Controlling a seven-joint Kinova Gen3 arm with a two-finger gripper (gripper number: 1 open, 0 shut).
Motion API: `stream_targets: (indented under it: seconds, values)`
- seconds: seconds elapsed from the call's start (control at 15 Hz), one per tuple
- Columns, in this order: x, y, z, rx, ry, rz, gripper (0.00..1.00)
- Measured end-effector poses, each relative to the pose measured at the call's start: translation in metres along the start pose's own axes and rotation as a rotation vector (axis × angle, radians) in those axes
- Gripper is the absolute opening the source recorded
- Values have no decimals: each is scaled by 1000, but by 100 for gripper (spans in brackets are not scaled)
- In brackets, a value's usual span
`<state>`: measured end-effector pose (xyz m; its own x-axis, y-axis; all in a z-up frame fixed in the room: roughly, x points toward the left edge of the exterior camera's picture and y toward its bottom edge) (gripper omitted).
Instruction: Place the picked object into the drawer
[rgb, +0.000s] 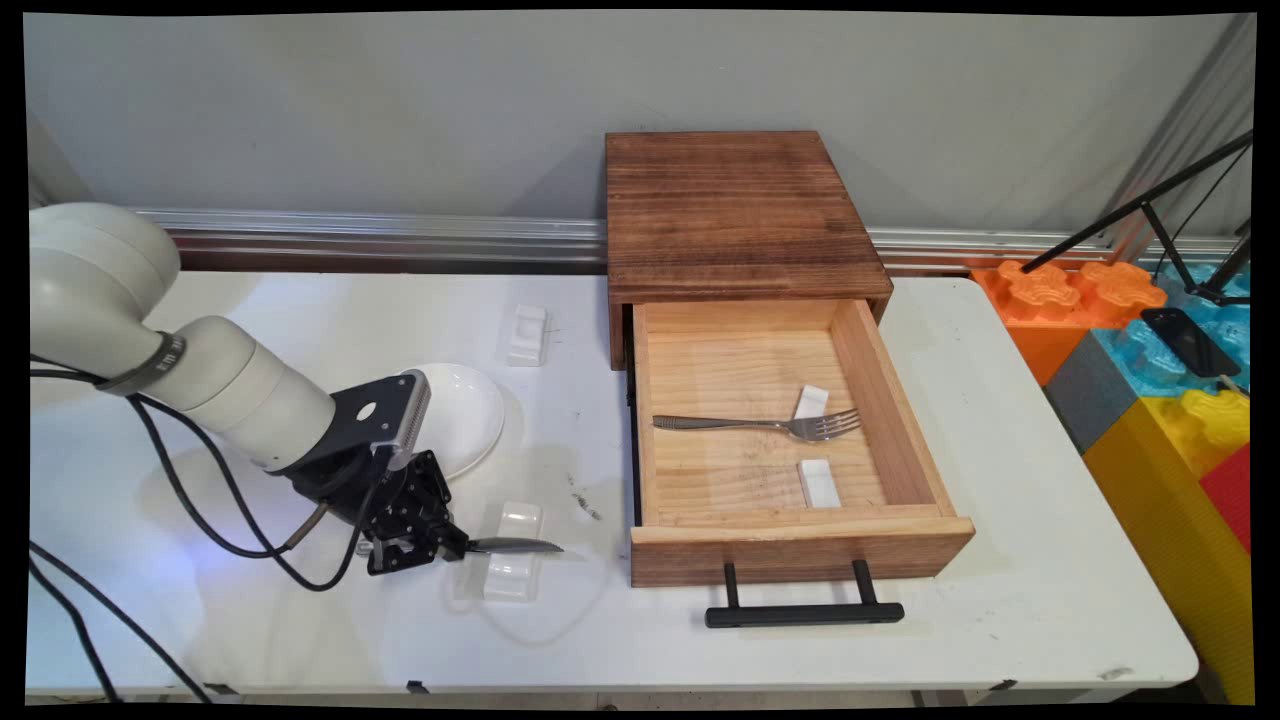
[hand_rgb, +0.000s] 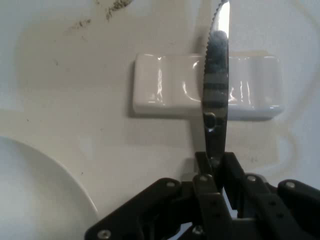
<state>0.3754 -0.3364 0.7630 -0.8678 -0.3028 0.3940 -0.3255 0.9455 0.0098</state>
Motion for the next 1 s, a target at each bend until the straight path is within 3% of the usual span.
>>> stream_targets:
  seconds: [0.47, 1.0]
  values:
    - [3, -1, -5, -8, 9, 11, 0]
    - [9, -7, -46, 5, 18, 21, 0]
